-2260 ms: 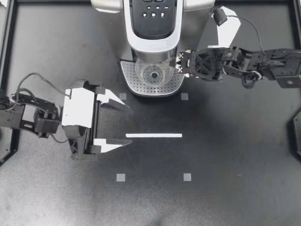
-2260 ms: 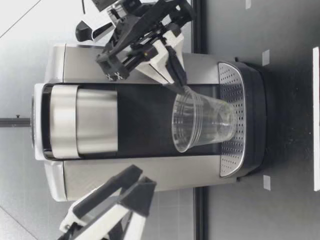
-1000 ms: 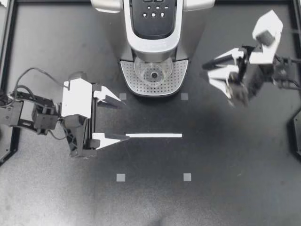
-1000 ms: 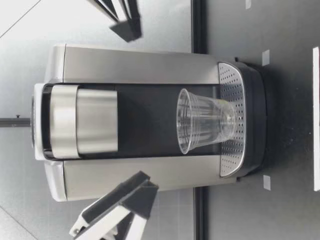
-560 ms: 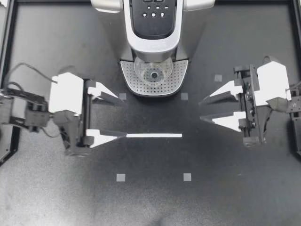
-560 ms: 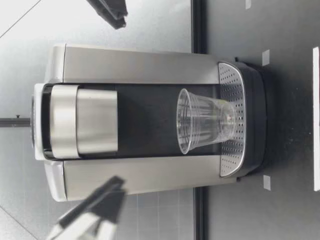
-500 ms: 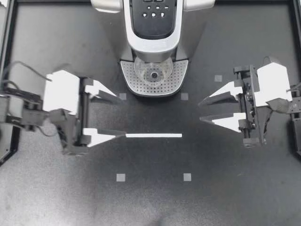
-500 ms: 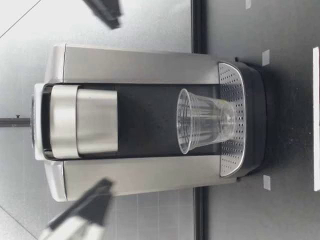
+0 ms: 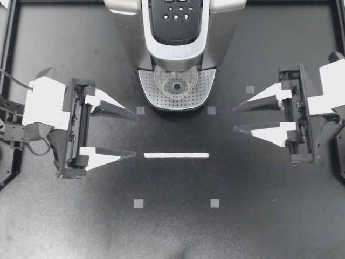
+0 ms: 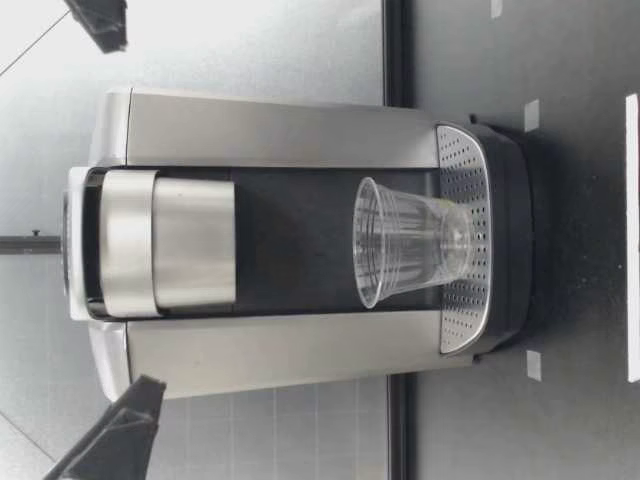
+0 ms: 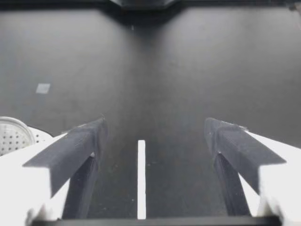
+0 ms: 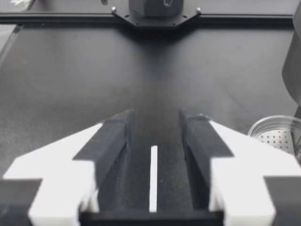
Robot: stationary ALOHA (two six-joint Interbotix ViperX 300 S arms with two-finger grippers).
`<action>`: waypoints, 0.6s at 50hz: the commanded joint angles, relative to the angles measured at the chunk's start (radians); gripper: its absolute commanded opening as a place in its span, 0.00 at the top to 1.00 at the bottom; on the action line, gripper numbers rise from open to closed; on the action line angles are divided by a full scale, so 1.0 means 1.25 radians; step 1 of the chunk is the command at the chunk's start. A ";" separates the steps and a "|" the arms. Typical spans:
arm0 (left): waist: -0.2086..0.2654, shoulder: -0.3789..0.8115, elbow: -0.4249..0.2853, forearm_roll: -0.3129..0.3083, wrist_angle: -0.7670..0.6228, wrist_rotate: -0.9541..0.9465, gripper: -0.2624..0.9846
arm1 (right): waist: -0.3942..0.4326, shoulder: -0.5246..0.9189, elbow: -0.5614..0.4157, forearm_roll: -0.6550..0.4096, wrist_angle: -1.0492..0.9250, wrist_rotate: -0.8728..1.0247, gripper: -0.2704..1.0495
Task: Place the coffee capsule inside the capsule container, then place the cup onto the center of the cup tray, then push the 'Hot Water' and 'Travel Mug' buttons.
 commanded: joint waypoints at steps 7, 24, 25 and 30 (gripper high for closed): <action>0.002 -0.006 -0.010 0.001 -0.006 0.001 0.24 | 0.005 -0.013 -0.005 0.001 -0.010 -0.001 0.43; 0.002 -0.006 -0.015 0.001 -0.006 0.009 0.24 | 0.005 -0.011 -0.001 0.001 -0.032 -0.005 0.43; 0.002 -0.006 -0.015 0.001 -0.006 0.012 0.24 | 0.005 -0.011 -0.001 0.002 -0.032 -0.005 0.43; 0.002 -0.006 -0.017 0.001 -0.007 0.018 0.24 | 0.005 -0.010 0.000 0.001 -0.032 -0.005 0.43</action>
